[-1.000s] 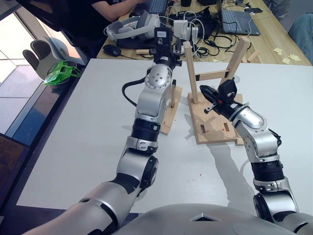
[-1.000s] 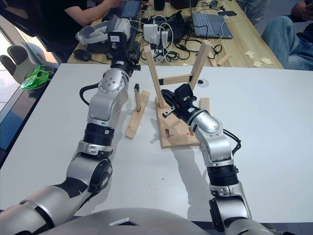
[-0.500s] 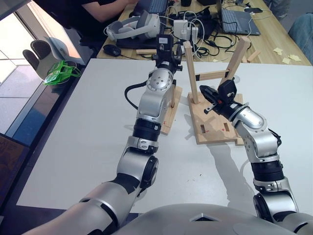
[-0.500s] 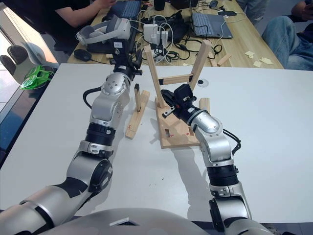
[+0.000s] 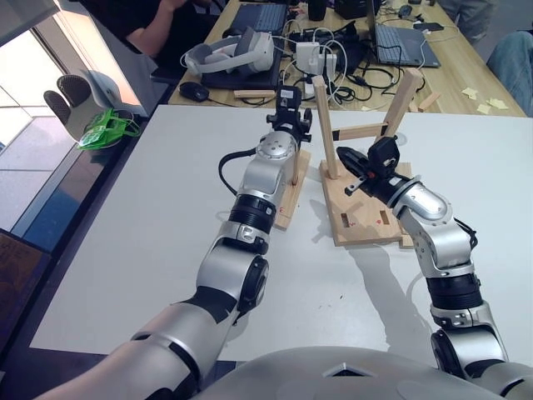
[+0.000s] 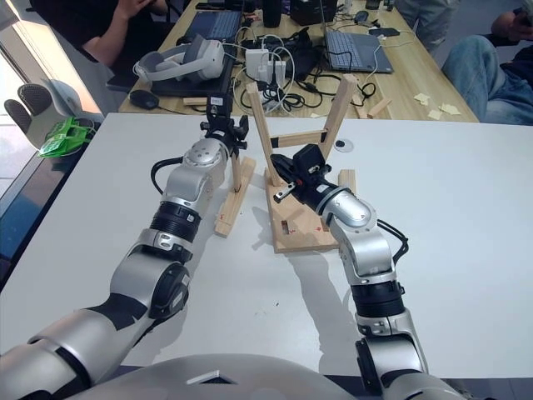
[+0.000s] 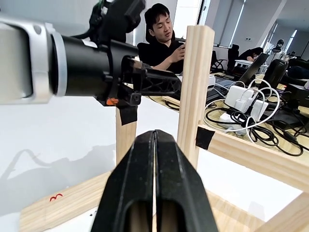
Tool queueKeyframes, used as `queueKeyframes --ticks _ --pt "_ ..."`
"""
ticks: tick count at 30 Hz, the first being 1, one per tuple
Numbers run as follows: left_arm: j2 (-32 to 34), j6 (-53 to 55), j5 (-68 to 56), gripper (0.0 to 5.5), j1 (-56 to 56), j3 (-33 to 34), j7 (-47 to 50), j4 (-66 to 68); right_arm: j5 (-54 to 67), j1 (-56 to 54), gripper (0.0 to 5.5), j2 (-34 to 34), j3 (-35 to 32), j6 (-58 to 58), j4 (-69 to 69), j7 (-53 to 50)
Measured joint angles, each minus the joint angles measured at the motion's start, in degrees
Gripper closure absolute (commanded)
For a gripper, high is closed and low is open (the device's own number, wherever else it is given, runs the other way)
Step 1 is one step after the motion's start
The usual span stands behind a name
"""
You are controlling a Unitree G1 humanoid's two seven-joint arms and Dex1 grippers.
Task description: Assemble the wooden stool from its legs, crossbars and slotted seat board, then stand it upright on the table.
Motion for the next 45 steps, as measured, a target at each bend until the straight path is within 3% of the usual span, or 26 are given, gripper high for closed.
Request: queueKeyframes --ticks 6,11,15,21,29,39,45 --pt "0.9 10.3 -2.4 3.02 0.5 1.5 0.2 -19.8 0.0 -0.1 5.50 0.0 -0.4 -0.1 0.5 -0.2" --pt "8.6 18.3 -0.3 3.02 4.8 2.1 -0.7 -29.6 0.1 -0.2 5.50 -0.1 -1.0 -0.2 0.5 -0.2" --pt "11.2 22.1 0.3 3.02 14.6 -1.4 -4.5 -29.8 0.0 -0.2 5.50 -0.2 -1.1 -0.2 0.4 -0.3" --pt "6.9 17.5 0.5 3.02 13.3 -5.9 -7.1 -23.3 0.7 -0.2 5.50 0.0 -1.8 -0.1 0.5 -0.3" --pt "8.4 15.7 3.8 3.02 17.3 -18.5 -18.5 -18.4 13.1 -13.6 5.50 0.6 -19.0 4.6 6.2 -7.0" --pt "11.3 16.0 6.1 3.02 13.5 -21.1 -24.8 -18.7 12.6 -10.1 5.50 3.0 -17.9 3.9 6.5 -9.2" --pt "13.3 23.0 6.0 3.02 12.2 -23.0 -30.3 -20.1 10.9 -9.4 5.50 3.0 -16.8 1.7 6.7 -10.0"
